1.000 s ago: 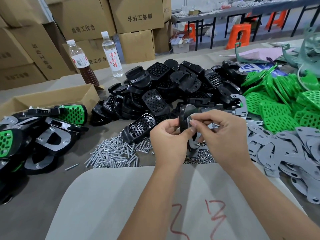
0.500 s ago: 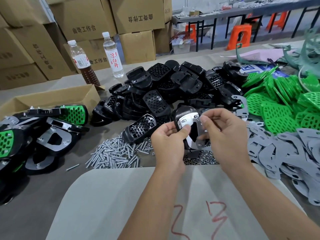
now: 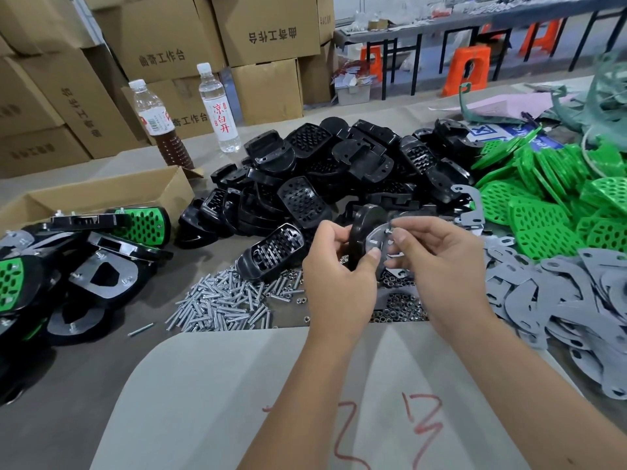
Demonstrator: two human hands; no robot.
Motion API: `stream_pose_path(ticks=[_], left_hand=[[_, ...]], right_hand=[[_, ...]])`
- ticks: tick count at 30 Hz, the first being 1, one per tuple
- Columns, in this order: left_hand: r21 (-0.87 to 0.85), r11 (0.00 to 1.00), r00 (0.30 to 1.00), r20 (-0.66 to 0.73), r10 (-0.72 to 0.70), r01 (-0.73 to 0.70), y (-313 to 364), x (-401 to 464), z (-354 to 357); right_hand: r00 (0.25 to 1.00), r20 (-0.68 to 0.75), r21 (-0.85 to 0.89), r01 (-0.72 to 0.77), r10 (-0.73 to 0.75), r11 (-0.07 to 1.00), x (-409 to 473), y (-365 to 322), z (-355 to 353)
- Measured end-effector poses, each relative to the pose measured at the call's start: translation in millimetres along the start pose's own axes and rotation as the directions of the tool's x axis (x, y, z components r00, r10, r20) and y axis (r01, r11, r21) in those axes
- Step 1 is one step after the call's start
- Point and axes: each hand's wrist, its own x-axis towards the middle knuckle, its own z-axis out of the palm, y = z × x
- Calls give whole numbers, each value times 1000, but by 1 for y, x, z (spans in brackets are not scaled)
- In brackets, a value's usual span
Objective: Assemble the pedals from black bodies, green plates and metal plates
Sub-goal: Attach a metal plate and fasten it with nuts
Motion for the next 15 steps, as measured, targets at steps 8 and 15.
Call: stream_pose_path(ticks=[8, 15], left_hand=[[180, 981, 988, -118, 97, -75, 3, -4, 2], [224, 969, 981, -135, 138, -105, 3, 0, -1]], right_hand=[[988, -5, 79, -154, 155, 985, 3, 2, -5], [975, 90, -231, 217, -201, 948, -12, -7, 4]])
